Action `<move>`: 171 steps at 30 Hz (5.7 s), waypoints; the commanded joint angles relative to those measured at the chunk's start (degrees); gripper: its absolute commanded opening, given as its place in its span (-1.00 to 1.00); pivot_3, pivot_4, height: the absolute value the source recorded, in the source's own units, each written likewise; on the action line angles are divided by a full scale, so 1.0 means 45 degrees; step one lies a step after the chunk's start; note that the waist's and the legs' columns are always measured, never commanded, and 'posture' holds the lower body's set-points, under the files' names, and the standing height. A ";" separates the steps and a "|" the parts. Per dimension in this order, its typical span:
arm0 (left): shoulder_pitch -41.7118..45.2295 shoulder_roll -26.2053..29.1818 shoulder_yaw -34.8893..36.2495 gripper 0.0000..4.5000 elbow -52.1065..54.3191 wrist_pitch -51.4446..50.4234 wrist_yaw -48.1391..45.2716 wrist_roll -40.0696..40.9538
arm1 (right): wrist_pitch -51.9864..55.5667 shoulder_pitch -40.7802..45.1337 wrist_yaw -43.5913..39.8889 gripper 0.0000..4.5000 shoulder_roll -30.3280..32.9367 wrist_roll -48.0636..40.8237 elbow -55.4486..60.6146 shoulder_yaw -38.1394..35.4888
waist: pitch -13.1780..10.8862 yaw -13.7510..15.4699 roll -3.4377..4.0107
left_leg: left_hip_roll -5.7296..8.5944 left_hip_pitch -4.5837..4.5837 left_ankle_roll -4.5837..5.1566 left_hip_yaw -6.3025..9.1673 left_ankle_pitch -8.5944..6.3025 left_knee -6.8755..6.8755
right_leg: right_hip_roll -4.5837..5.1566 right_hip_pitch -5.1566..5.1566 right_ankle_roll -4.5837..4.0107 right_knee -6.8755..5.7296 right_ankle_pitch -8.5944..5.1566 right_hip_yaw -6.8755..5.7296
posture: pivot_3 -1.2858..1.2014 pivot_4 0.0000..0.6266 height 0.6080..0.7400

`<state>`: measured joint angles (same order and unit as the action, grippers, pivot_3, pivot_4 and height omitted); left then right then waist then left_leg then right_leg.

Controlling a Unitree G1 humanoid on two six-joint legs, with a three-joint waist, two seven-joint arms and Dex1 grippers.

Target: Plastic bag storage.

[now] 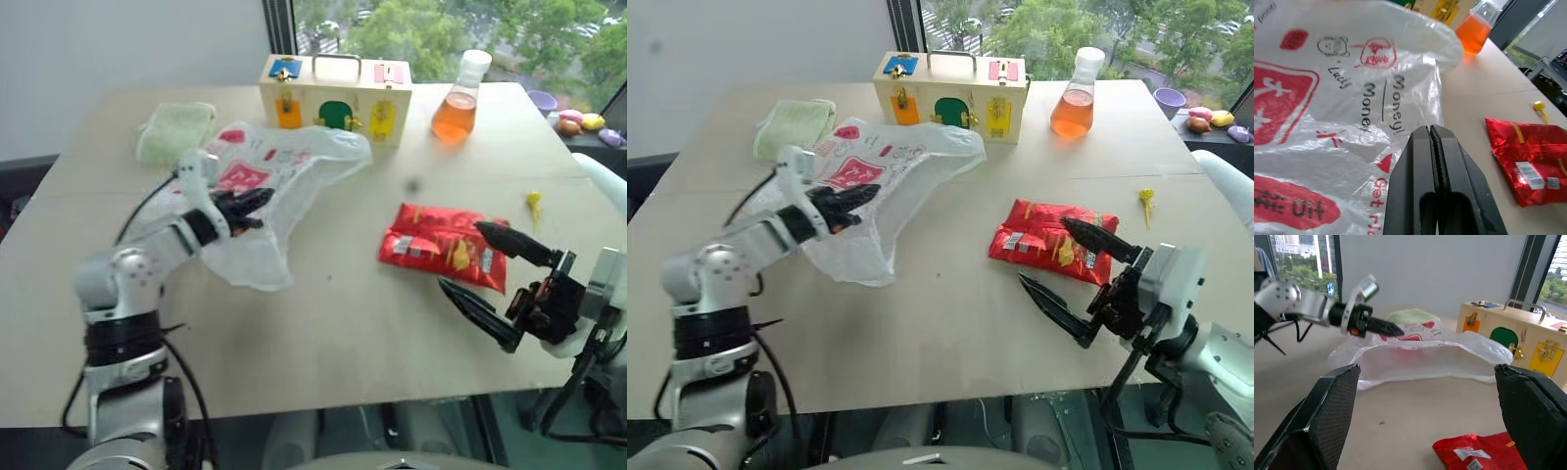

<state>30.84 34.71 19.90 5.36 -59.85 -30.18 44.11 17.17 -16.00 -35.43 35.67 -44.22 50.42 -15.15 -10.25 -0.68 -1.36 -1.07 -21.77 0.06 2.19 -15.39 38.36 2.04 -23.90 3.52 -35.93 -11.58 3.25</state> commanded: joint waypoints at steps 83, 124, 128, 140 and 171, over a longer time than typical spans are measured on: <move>0.2882 -0.0295 -0.2045 -0.99 0.0548 0.1223 0.0649 -0.6539 | -0.1078 0.0260 0.0209 1.00 0.0277 0.4733 -0.2273 0.0615 | 0.0040 -0.0017 0.0010 | 0.0009 0.0004 0.0000 -0.0002 0.0000 0.0025 | 0.0005 0.0015 0.0046 -0.0008 0.0021 -0.0003 | 0.03 -0.52 1.00; 0.3078 -0.0914 -0.1518 -0.99 0.2306 -0.2848 0.2437 -0.4939 | 0.6991 0.3501 0.9405 1.00 -0.0570 -1.0255 -0.6952 -0.1865 | 0.0023 -0.0050 0.0024 | 0.0004 -0.0020 0.0003 -0.0008 0.0000 0.0006 | -0.0003 -0.0008 -0.0004 0.0006 0.0052 0.0020 | 0.03 -0.52 1.00; 0.2846 -0.0865 -0.1520 -0.99 0.2476 -0.2923 0.2458 -0.4851 | 0.7218 0.2467 0.9273 1.00 -0.0414 -1.0780 -0.6462 -0.2170 | 0.0024 -0.0052 0.0022 | 0.0003 -0.0020 0.0003 -0.0008 -0.0001 0.0006 | -0.0004 -0.0008 -0.0003 0.0007 0.0052 0.0021 | 0.03 -0.52 1.00; 0.3021 -0.0965 -0.1719 -0.99 0.2113 -0.2670 0.2457 -0.4855 | 0.6328 0.4708 0.8918 1.00 -0.3017 -0.8901 -0.8228 -0.0085 | 0.0021 -0.0226 0.0025 | -0.0009 -0.0015 0.0003 -0.0013 -0.0001 0.0005 | -0.0017 -0.0011 0.0002 0.0002 0.0050 0.0027 | 0.03 -0.52 1.00; 0.5867 -0.1738 -0.2112 -1.00 -0.1432 -0.1779 0.1882 -0.4346 | 0.6810 0.5541 0.7801 -0.99 -0.2741 -0.8420 -0.4964 0.2620 | 0.0011 -0.0388 0.0016 | -0.0003 -0.0021 0.0002 -0.0024 0.0000 -0.0002 | -0.0015 -0.0052 0.0013 -0.0020 0.0046 0.0038 | 0.03 -0.52 1.00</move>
<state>56.19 25.62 10.39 -3.12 -68.17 -19.89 23.09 48.51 7.04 -1.67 24.33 -84.30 30.20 -4.67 -10.21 -2.42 -1.29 -1.09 -21.88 0.07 2.08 -15.39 38.35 1.96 -24.14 3.56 -36.03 -11.36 3.43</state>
